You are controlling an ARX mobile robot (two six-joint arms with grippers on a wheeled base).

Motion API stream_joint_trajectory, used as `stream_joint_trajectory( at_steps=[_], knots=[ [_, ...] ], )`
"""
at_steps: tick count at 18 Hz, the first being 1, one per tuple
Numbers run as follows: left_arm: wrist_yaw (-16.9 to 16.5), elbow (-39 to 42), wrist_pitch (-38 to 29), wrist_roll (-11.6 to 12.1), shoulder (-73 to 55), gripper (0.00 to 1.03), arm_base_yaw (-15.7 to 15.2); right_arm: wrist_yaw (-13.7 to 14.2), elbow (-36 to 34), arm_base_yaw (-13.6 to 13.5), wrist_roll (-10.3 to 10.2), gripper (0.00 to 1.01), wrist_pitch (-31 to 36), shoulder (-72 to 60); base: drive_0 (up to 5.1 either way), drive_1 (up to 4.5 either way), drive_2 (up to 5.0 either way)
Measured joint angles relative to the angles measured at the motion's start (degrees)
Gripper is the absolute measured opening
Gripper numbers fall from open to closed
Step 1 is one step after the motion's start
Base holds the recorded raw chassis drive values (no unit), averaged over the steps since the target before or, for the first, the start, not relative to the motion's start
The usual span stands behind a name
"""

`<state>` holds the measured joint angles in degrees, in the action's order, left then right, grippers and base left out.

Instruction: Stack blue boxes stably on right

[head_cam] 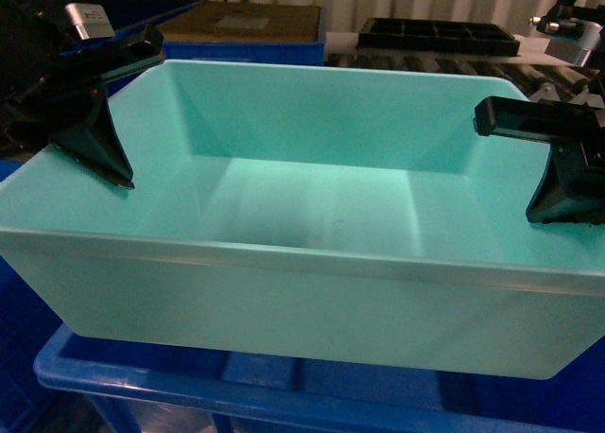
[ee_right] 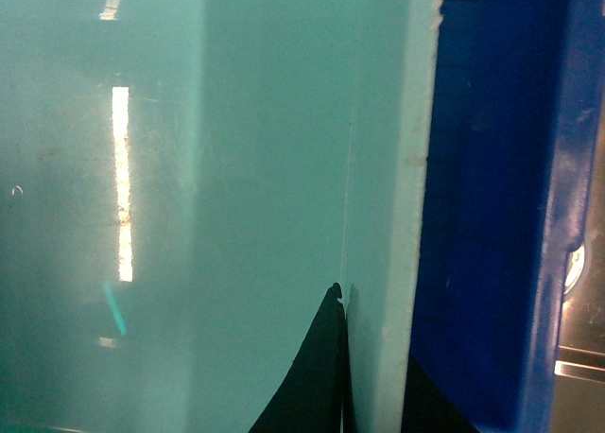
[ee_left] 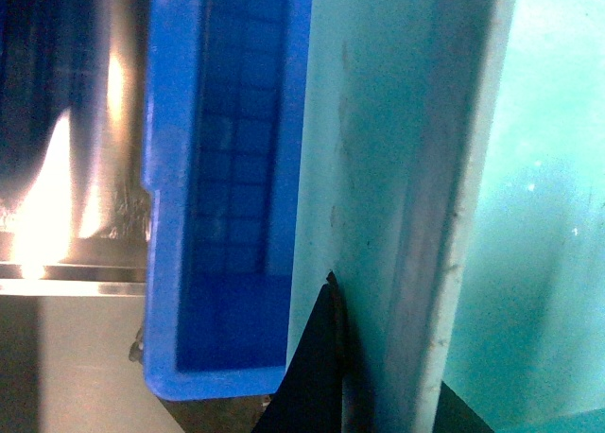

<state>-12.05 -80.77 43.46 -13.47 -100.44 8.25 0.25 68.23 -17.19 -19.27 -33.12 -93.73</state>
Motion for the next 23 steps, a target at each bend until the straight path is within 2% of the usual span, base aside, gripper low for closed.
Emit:
stream_joint_trajectory(
  at_steps=[9, 11, 12, 13, 15, 16, 18, 20, 23],
  knots=[
    [-0.07, 0.00, -0.42, 0.02, -0.02, 0.02, 0.11, 0.15, 0.00, 0.00, 0.00, 0.02, 0.00, 0.02, -1.5, -1.53, -1.5],
    [-0.02, 0.72, -5.07, 0.94, -0.90, 0.02, 0.11, 1.75, -1.57, 0.07, 1.31, 0.02, 6.21, -0.26, -1.5, -1.53, -1.5],
    [-0.39, 1.62, -6.93, 2.19, -1.92, 0.02, 0.07, 2.08, -1.95, 0.48, 2.34, 0.02, 9.03, -1.68, -1.5, -1.53, -1.5],
    [-0.92, 2.05, -5.70, 3.52, -4.09, 0.02, 0.00, 3.04, -2.82, 1.20, 4.50, 0.02, 12.87, -4.24, -1.5, -1.53, -1.5],
    [-3.04, 1.70, -2.93, 4.61, -9.31, 0.02, 0.68, 3.93, -3.28, 3.08, 7.63, 0.02, 13.05, -8.31, -0.8, -0.77, -0.8],
    [-3.04, 0.70, -3.91, 4.52, -10.21, 0.02, 1.09, 4.00, -3.41, 3.82, 8.87, 0.02, 13.88, -9.01, 0.0, 0.00, 0.0],
    [-2.73, -2.10, -6.23, 4.94, -10.99, 0.02, 2.47, 4.48, -2.16, 5.84, 9.92, 0.02, 14.32, -9.70, 0.0, 0.00, 0.0],
    [-2.25, -3.72, -7.30, 4.28, -12.72, 0.02, 4.55, 5.18, -0.87, 7.87, 9.92, 0.02, 13.42, -11.63, 0.0, 0.00, 0.0],
    [-1.22, -6.27, -8.39, 3.43, -15.89, 0.02, 5.97, 6.12, -1.60, 8.70, 9.64, 0.02, 15.67, -13.44, 0.0, 0.00, 0.0]
  ],
)
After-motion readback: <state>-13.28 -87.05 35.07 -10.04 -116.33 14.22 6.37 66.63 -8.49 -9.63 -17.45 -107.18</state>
